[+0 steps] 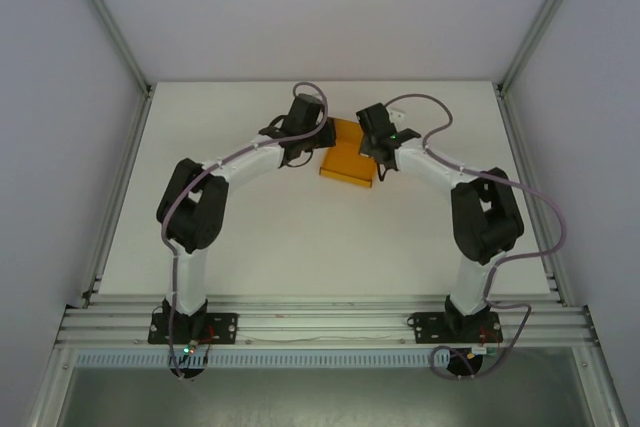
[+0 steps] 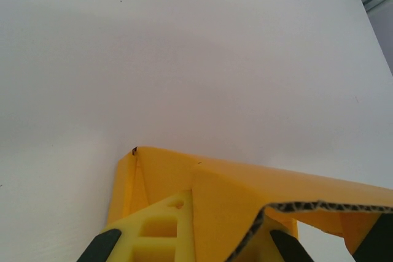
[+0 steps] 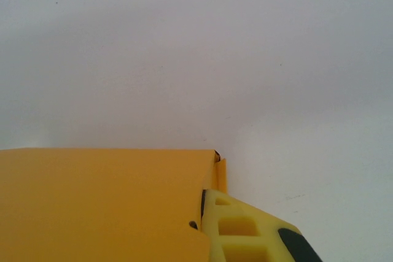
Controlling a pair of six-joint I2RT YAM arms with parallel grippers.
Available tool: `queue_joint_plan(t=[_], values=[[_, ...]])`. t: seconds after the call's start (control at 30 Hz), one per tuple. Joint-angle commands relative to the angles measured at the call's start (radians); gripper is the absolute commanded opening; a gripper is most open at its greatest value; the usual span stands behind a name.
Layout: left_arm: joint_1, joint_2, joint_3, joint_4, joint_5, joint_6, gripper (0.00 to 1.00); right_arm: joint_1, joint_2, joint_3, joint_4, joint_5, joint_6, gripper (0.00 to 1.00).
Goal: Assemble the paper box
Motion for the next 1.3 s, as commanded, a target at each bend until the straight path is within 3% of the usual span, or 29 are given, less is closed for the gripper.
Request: queue_joint_plan(t=[0.0, 0.17, 0.47, 0.67, 0.77, 0.83, 0.93, 1.0, 1.13, 1.27], values=[[-0.059, 0.026, -0.034, -0.029, 0.119, 0.009, 0.00, 0.061, -0.026, -0.014, 0.083, -0.071, 0.024, 0.00], [-0.059, -0.062, -0.204, -0.008, 0.037, 0.094, 0.00, 0.072, -0.074, -0.131, 0.181, -0.073, -0.041, 0.00], [-0.068, -0.141, -0.385, 0.095, 0.087, 0.084, 0.00, 0.120, -0.197, -0.408, 0.407, -0.028, -0.201, 0.00], [-0.073, -0.169, -0.430, 0.085, 0.064, 0.087, 0.00, 0.142, -0.170, -0.475, 0.463, -0.008, -0.164, 0.00], [-0.073, -0.201, -0.443, 0.057, 0.061, 0.095, 0.12, 0.152, -0.173, -0.517, 0.484, 0.017, -0.148, 0.00], [-0.073, -0.227, -0.457, 0.040, 0.052, 0.097, 0.12, 0.153, -0.178, -0.548, 0.512, 0.014, -0.142, 0.00], [-0.073, -0.271, -0.463, -0.005, 0.023, 0.109, 0.22, 0.155, -0.190, -0.587, 0.545, 0.017, -0.146, 0.00], [-0.074, -0.304, -0.462, -0.039, 0.003, 0.116, 0.36, 0.156, -0.190, -0.602, 0.552, 0.029, -0.152, 0.00], [-0.074, -0.393, -0.459, -0.113, 0.014, 0.133, 0.49, 0.158, -0.182, -0.612, 0.545, 0.043, -0.157, 0.00], [-0.072, -0.499, -0.432, -0.192, -0.027, 0.123, 0.75, 0.167, -0.180, -0.626, 0.564, 0.037, -0.190, 0.00]])
